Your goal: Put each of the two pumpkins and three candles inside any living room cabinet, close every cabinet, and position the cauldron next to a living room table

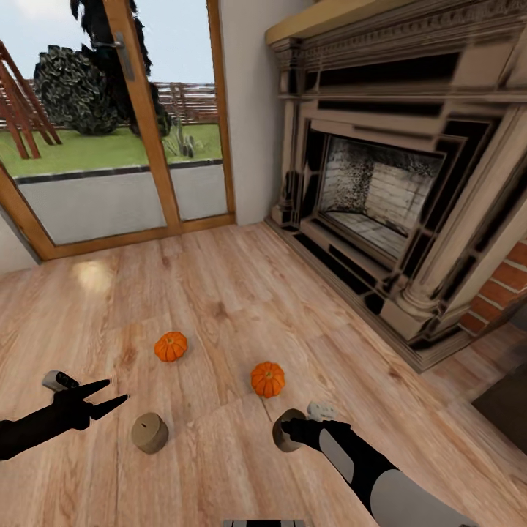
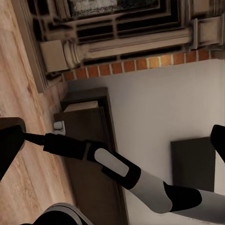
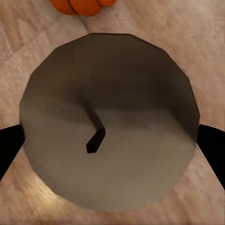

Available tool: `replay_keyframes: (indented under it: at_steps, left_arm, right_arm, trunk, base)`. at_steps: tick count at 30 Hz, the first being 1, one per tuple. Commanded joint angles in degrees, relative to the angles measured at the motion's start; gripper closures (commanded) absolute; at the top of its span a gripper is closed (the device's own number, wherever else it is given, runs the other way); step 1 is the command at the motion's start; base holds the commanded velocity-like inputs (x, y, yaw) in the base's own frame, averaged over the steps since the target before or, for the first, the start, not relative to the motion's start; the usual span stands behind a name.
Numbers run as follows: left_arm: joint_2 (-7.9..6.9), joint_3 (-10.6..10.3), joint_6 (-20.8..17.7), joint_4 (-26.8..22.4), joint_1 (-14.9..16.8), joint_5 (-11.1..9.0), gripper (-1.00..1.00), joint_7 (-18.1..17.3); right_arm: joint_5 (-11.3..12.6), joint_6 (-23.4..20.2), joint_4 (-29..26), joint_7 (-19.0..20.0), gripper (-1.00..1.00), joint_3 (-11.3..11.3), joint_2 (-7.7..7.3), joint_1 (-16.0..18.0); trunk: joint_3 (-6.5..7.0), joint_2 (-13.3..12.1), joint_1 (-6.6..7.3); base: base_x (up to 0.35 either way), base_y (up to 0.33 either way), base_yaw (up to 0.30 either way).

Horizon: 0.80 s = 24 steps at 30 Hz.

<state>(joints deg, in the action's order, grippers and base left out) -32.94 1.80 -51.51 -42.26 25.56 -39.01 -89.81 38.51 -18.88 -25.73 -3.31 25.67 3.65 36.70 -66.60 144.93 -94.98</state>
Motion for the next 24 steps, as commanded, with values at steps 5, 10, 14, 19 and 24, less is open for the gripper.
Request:
replay_keyframes:
  at_steps: [5,10,14,19,24]
  left_arm:
    - [-0.01,0.0,-0.6,0.0,0.0,0.0,-1.00,-0.2]
    - [-0.01,0.0,-0.6,0.0,0.0,-0.1,-1.00,-0.2]
    - [-0.01,0.0,-0.6,0.0,0.0,-0.1,-1.00,-0.2]
    - [-0.01,0.0,-0.6,0.0,0.0,-0.1,-1.00,-0.2]
    - [-0.01,0.0,-0.6,0.0,0.0,-0.1,-1.00,-0.2]
  right_arm:
    - [0.5,-0.1,-0.1,-0.4,1.00,0.3,-0.04,0.0]
    - [0.5,-0.1,-0.1,-0.5,1.00,0.4,-0.04,0.0]
    - [0.5,-0.1,-0.1,-0.4,1.00,0.4,-0.04,0.0]
    - [0.5,-0.2,-0.2,-0.3,1.00,0.3,-0.04,0.0]
    - [0.5,-0.2,-0.2,-0.3,1.00,0.3,-0.11,0.0]
  trunk:
    - [-0.05,0.0,0.01]
    - [-0.05,0.0,0.01]
    - [-0.05,0.0,0.01]
    - [-0.05,0.0,0.01]
    - [-0.05,0.0,0.01]
  base:
    - [0.172,0.113,0.261]
    - [0.054,0.053,0.269]
    - [0.007,0.007,0.270]
    - [0.001,0.001,0.206]
    - [0.000,0.000,0.176]
